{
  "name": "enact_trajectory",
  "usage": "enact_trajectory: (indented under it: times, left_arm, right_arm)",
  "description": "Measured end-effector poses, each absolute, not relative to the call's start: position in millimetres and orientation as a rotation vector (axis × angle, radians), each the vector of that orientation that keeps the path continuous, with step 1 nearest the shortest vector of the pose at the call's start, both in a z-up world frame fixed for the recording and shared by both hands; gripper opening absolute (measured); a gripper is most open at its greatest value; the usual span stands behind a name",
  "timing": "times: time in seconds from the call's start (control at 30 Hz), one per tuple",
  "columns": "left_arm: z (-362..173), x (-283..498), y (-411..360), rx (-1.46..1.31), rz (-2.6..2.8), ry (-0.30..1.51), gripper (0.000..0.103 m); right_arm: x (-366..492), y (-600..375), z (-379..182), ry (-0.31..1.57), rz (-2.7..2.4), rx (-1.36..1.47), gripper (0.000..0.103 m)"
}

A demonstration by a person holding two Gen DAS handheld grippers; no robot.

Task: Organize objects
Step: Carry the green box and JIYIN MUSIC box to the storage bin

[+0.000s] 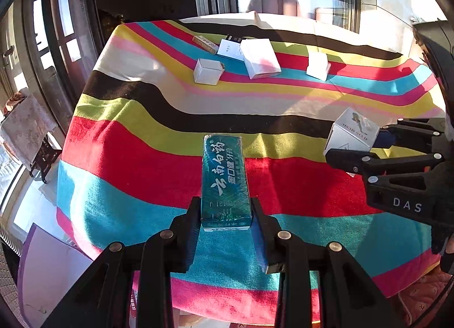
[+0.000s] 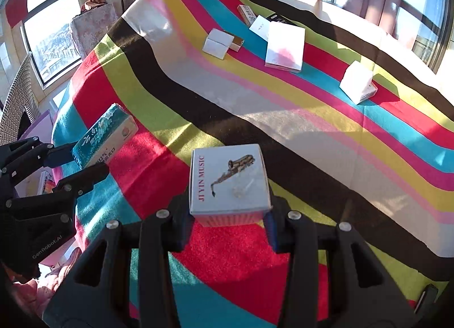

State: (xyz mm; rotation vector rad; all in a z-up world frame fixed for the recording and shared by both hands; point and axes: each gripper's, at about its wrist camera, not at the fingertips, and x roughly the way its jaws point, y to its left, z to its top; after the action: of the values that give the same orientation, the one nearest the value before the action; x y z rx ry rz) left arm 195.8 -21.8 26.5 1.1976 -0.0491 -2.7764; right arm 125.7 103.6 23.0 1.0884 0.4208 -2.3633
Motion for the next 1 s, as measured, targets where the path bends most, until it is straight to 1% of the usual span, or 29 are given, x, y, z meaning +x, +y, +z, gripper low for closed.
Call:
enact_trajectory:
  times: [0.2,0.33,0.53,0.7,0.83,1.0]
  left_arm:
    - [26,204,-29,1.179,-2.765,-0.046,0.035]
    - [28,213,-38,1.165,-2.757,-0.014,0.035]
    - [34,238,-51,1.113,-2.739,-0.017,0.035]
    - [35,265,-71,1.105,-2.697,0.046,0.035]
    - [33,287,-86,1.082,-2.642,0.062,0.035]
    - [28,314,-115,1.055,-2.544,0.153,0.035]
  right_arm:
    - [138,86,23,0.464,-2.315,1.068,0.045]
    - [141,77,19,0.478,-2.291,1.083,0.045]
    - [159,57,23,0.52,-2.226,1.033,0.045]
    - [184,30,27,0.596,-2.146,0.965,0.045]
    - [205,8,28,0.644,-2.076,0.909,0.045]
    - [224,-15,28,0.678,-1.989,0.88,0.045]
